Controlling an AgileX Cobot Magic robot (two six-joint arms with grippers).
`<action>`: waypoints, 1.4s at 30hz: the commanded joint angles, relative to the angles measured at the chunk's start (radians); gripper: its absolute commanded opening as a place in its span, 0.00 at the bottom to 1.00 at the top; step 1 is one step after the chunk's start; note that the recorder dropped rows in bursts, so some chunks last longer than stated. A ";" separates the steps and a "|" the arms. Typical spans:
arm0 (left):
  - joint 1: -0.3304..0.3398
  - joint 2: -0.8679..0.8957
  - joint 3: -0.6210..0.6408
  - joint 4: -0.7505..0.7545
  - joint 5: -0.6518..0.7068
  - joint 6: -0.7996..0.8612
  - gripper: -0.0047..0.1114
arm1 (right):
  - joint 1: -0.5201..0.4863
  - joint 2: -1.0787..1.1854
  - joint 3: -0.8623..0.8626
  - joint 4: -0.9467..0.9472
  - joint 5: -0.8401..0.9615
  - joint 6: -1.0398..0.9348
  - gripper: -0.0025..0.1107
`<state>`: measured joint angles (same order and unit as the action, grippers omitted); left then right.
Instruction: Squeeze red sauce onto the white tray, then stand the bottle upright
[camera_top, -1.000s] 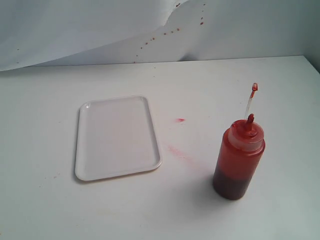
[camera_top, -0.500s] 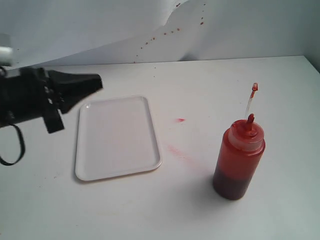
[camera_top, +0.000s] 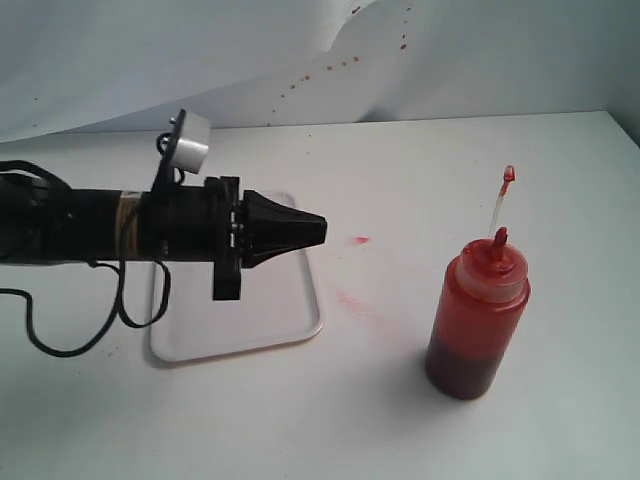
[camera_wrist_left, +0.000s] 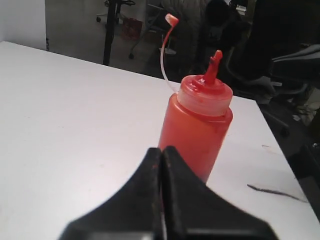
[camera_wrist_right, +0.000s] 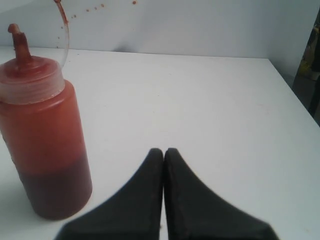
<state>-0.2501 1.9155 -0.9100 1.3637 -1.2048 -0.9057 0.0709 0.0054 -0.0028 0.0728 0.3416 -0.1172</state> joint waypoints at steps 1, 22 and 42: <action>0.117 -0.120 -0.003 0.138 -0.016 -0.051 0.04 | -0.001 -0.005 0.003 0.000 -0.012 -0.008 0.02; 0.490 -0.472 0.282 -0.041 0.007 -0.074 0.04 | -0.001 -0.005 0.003 0.006 -0.089 -0.051 0.02; 0.490 -0.472 0.293 -0.106 0.007 0.026 0.04 | 0.000 0.103 0.003 -0.326 -0.679 0.705 0.02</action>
<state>0.2380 1.4494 -0.6211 1.2744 -1.2016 -0.9003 0.0709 0.0468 -0.0028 0.0454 -0.2622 0.3095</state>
